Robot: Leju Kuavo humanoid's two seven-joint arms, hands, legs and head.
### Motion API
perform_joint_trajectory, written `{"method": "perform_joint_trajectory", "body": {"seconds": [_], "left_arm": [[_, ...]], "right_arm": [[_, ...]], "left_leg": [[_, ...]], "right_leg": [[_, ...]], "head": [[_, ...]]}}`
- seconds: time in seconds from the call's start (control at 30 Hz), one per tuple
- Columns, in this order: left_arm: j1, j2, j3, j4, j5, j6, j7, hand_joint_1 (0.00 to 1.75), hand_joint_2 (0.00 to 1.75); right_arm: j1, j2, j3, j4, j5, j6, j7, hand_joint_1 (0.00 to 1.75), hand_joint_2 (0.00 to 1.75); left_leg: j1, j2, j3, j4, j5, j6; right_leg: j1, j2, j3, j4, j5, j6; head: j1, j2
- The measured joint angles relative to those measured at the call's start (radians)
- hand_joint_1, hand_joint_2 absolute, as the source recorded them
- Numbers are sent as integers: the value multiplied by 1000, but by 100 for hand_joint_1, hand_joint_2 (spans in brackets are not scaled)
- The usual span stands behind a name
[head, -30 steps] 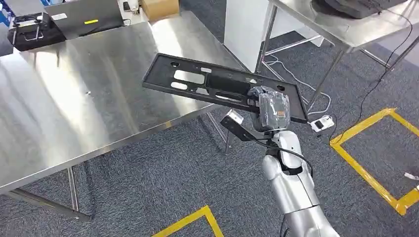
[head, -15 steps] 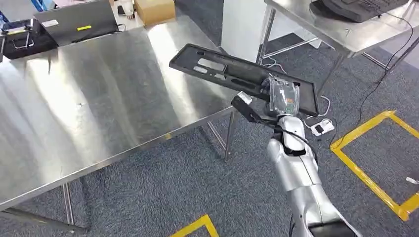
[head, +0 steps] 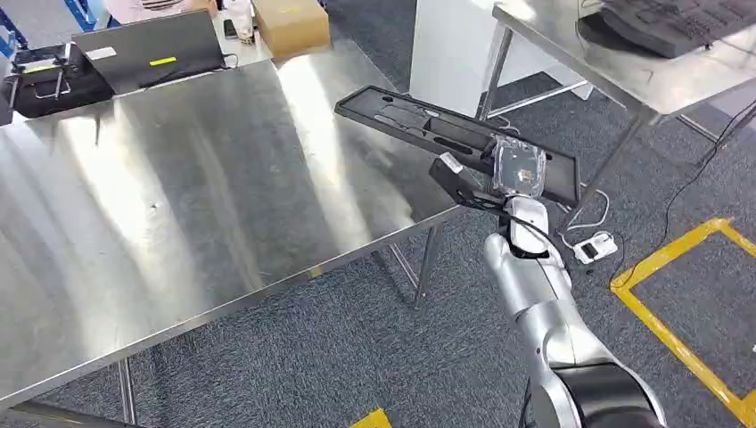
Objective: Take the parts from the cabinet and place them on the table.
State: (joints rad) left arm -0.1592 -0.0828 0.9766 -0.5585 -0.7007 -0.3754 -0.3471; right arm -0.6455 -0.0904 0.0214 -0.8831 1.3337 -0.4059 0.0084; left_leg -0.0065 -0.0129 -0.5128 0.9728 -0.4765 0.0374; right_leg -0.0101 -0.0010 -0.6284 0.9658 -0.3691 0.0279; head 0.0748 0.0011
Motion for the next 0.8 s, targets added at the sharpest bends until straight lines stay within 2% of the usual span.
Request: {"method": "perform_joint_trajectory", "body": {"seconds": [0.03,0.07,0.1,0.13,0.2,0.23,0.27,0.3,0.37,0.4,0.6,0.63,0.67,0.7,0.73,0.8], "left_arm": [[-1,3,-6,3,12,3,5,0,175],[-1,7,-11,4,21,9,10,0,175],[-1,7,-16,6,29,14,12,0,175],[-4,9,-21,8,38,16,15,0,175],[-3,10,-31,11,57,28,23,0,175],[0,10,-36,14,63,34,24,0,175],[1,10,-43,18,71,35,24,0,175],[0,10,-47,19,77,38,24,0,175],[0,13,-55,20,87,44,25,0,175],[0,14,-60,21,92,46,25,0,175],[-1,14,-61,21,92,46,25,0,175],[-3,15,-64,23,93,48,25,0,175],[0,14,-68,26,93,48,26,0,175],[1,13,-71,28,104,51,27,0,175],[2,13,-72,29,109,53,27,0,175],[2,12,-73,30,111,53,27,0,175]], "right_arm": [[-11,2,0,12,13,0,1,175,175],[-24,10,0,26,28,-1,-1,175,175],[-42,15,0,37,41,-2,-3,175,175],[-64,18,1,54,58,-2,-9,175,175],[-115,39,11,114,99,0,-31,175,175],[-134,49,18,136,116,2,-42,175,175],[-153,64,30,164,136,7,-52,175,175],[-170,79,44,190,153,14,-58,175,175],[-200,105,69,229,177,25,-61,175,175],[-212,115,81,245,179,28,-61,175,175],[-218,116,82,247,179,29,-61,175,175],[-233,125,92,265,180,30,-61,175,175],[-246,132,101,280,181,31,-61,175,175],[-262,148,125,316,186,45,-66,175,175],[-275,171,146,340,189,53,-69,175,175],[-280,185,159,351,190,55,-69,175,175]], "left_leg": [[0,1,2,-1,1,-2],[1,4,-4,9,-5,-6],[3,5,-25,44,-10,-12],[6,5,-60,104,-27,-20],[15,6,-161,263,-101,-35],[18,6,-198,310,-118,-40],[21,7,-220,317,-108,-43],[24,8,-215,274,-68,-44],[28,12,-148,98,50,-43],[28,14,-119,23,95,-38],[27,14,-116,14,89,-36],[21,15,-113,0,58,-30],[22,12,-103,1,84,-31],[9,3,-103,4,81,-30],[5,3,-104,4,78,-20],[4,3,-104,4,78,-18]], "right_leg": [[-1,0,4,2,-1,-7],[-10,1,14,-3,0,-13],[-11,1,18,-4,-3,-18],[-12,1,18,-4,-7,-23],[-11,5,19,-4,-12,-30],[-11,7,19,-3,-14,-32],[-11,10,21,-1,-16,-35],[-11,12,25,0,-21,-33],[-11,13,37,3,-31,-27],[-11,14,40,3,-36,-22],[-9,13,40,5,-36,-21],[-4,13,36,7,-38,-17],[7,11,31,15,-50,-17],[5,3,37,10,-46,-17],[3,2,39,5,-45,-16],[1,2,40,1,-45,-11]], "head": [[0,0],[0,0],[0,0],[-4,0],[-4,0],[-4,0],[-4,0],[-4,0],[-4,0],[-4,0],[-3,0],[-4,0],[-4,0],[-3,0],[-3,0],[-3,0]]}}
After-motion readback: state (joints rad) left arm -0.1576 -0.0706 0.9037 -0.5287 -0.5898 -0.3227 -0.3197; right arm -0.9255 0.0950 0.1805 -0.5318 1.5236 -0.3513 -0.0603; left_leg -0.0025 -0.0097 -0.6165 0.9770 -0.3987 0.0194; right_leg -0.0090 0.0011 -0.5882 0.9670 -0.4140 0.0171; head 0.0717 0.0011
